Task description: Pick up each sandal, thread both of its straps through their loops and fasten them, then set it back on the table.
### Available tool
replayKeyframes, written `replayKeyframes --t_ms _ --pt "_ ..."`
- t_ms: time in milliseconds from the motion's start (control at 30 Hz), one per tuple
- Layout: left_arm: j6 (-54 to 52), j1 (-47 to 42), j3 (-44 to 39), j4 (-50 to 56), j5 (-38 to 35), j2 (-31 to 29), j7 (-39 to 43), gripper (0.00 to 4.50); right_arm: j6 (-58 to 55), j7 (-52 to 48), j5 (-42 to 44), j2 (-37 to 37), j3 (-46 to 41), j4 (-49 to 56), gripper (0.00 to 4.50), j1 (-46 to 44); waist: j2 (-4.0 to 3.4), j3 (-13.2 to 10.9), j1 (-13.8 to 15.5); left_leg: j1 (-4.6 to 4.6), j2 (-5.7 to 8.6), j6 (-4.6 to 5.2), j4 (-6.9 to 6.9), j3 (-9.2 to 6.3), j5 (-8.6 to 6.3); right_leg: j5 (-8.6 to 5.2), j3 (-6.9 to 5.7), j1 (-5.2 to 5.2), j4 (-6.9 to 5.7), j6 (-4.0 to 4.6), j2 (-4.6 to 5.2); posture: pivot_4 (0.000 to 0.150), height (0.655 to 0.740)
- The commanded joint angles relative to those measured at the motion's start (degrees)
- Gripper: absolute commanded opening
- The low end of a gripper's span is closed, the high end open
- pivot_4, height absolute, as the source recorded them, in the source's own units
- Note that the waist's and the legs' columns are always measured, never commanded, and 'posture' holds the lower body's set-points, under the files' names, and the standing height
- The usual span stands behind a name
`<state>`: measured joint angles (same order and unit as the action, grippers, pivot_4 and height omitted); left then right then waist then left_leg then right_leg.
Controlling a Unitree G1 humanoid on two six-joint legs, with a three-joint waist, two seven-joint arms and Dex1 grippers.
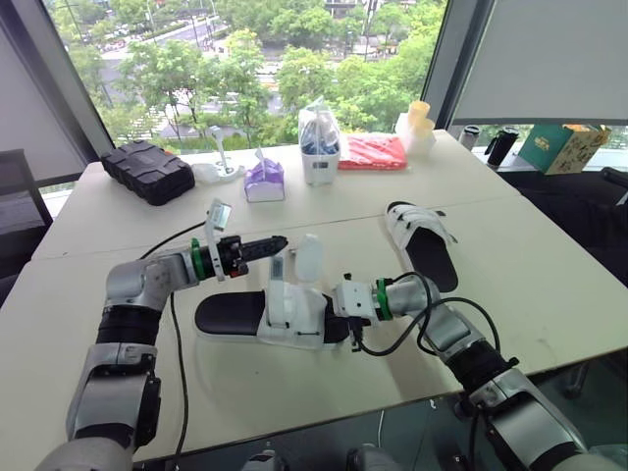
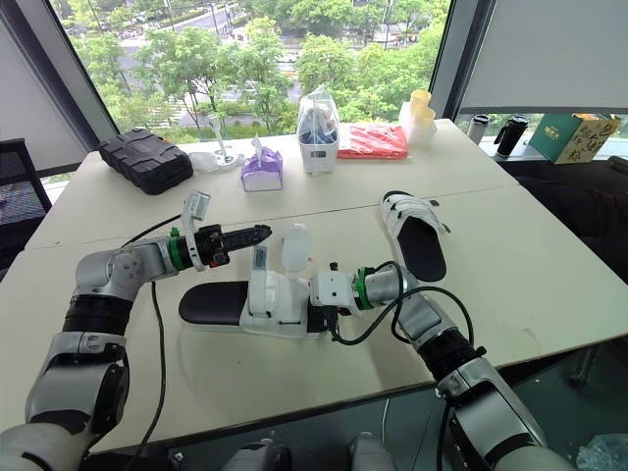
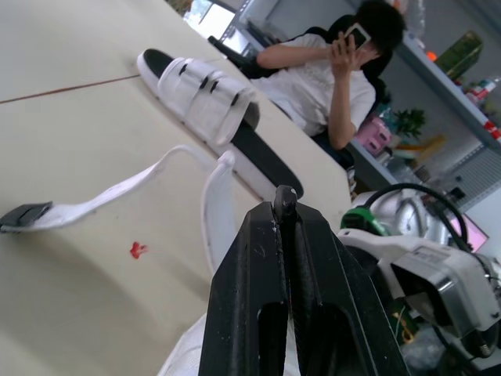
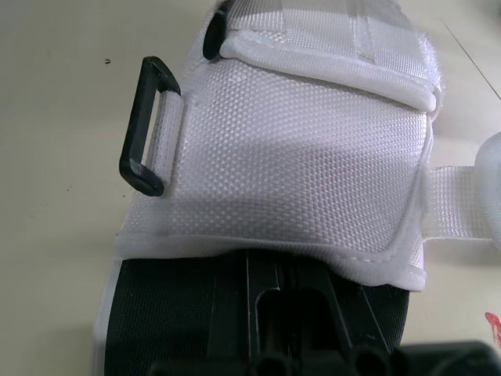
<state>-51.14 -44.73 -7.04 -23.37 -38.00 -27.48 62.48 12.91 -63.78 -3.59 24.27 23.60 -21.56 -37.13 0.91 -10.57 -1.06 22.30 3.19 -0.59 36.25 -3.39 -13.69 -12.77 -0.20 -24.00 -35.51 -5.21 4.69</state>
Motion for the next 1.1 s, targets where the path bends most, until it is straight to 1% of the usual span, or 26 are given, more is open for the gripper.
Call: replayKeyframes --t_ms 33,133,267,533,833,1100 --pt "-0.9 -0.7 -1.6 4.0 -2.9 -0.1 1.9 0.05 -1.4 0.1 -2.4 0.7 1.0 -1.7 0.0 0.8 0.0 0.0 0.0 0.0 0.0 0.0 0.0 0.0 0.0 0.0 0.0 0.0 0.0 0.0 0.0 0.15 0.74" --pt "-0.8 -0.2 -1.8 5.1 -3.6 0.6 1.6 0.05 -1.5 0.1 -2.4 0.8 1.0 -1.5 0.0 1.0 0.0 0.0 0.0 0.0 0.0 0.0 0.0 0.0 0.0 0.0 0.0 0.0 0.0 0.0 0.0 0.15 0.74" --pt "1.1 -0.1 -1.4 4.8 -2.3 2.0 0.8 0.05 -1.7 -0.1 -2.3 1.1 0.9 -1.1 0.0 1.2 0.0 0.0 0.1 0.0 0.0 -0.01 0.0 0.0 0.01 0.0 0.0 0.0 0.0 0.0 0.0 0.15 0.74" --pt "7.7 -0.3 -0.4 -1.5 2.5 4.8 -1.4 0.05 -2.0 0.0 -2.3 1.2 1.0 -0.7 0.0 1.3 0.0 0.0 0.2 0.0 0.01 -0.02 0.02 0.0 0.01 0.0 0.0 0.01 0.0 0.0 0.0 0.15 0.74" --pt "11.6 -0.1 0.5 -6.2 5.3 5.2 0.0 0.05 -2.6 0.0 -2.2 1.4 0.9 0.0 0.0 1.7 0.0 0.0 0.2 0.0 0.01 -0.02 0.01 0.0 0.01 0.01 0.0 0.02 0.0 -0.01 0.01 0.15 0.74" --pt "15.1 1.7 5.3 -8.7 11.7 4.4 0.1 0.05 -3.0 0.1 -2.2 1.5 0.8 0.6 0.0 2.0 0.0 0.0 0.2 0.0 0.02 -0.02 0.01 0.0 0.01 0.01 0.0 0.01 0.0 -0.01 0.0 0.15 0.74"
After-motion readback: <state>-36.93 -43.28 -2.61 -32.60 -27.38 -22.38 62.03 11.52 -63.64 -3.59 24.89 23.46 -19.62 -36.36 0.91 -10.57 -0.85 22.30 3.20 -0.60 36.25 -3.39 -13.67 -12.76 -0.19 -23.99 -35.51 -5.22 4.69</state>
